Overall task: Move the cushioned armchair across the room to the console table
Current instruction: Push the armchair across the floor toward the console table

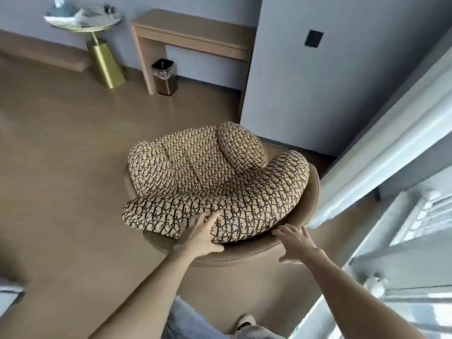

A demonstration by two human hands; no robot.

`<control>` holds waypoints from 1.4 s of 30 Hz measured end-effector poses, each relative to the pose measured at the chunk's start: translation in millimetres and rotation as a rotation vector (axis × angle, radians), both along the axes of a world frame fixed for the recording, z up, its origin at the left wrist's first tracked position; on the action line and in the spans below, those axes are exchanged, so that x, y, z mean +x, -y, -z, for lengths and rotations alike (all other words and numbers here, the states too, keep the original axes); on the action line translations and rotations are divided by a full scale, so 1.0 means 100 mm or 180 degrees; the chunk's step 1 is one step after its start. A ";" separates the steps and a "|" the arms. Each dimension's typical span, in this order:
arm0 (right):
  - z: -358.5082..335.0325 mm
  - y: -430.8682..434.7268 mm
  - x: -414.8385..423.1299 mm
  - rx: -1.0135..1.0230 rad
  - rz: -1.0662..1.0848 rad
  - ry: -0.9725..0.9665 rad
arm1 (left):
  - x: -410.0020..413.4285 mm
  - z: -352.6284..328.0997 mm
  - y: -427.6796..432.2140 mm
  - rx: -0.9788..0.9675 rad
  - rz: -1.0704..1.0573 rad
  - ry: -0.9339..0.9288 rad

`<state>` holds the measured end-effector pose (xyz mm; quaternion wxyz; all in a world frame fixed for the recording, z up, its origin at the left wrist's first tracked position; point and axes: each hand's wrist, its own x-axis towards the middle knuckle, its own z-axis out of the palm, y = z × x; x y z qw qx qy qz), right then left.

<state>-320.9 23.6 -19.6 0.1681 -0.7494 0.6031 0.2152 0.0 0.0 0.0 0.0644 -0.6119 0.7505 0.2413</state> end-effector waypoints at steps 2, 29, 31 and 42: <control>0.07 0.01 -0.04 -0.0204 -0.0047 0.0001 | -0.06 -0.04 -0.09 -0.0076 0.0056 0.0076; 0.64 0.37 -0.53 -0.1073 -0.0529 0.0591 | -1.06 0.50 -0.65 0.0020 -0.0922 0.0454; 0.63 0.45 -0.57 -0.0999 -0.0534 0.0643 | -1.08 0.48 -0.59 0.0073 -0.0931 0.0391; 0.66 1.04 -0.46 -0.0913 -0.0468 0.0798 | -0.93 0.84 -0.07 -0.0725 -0.1028 0.0318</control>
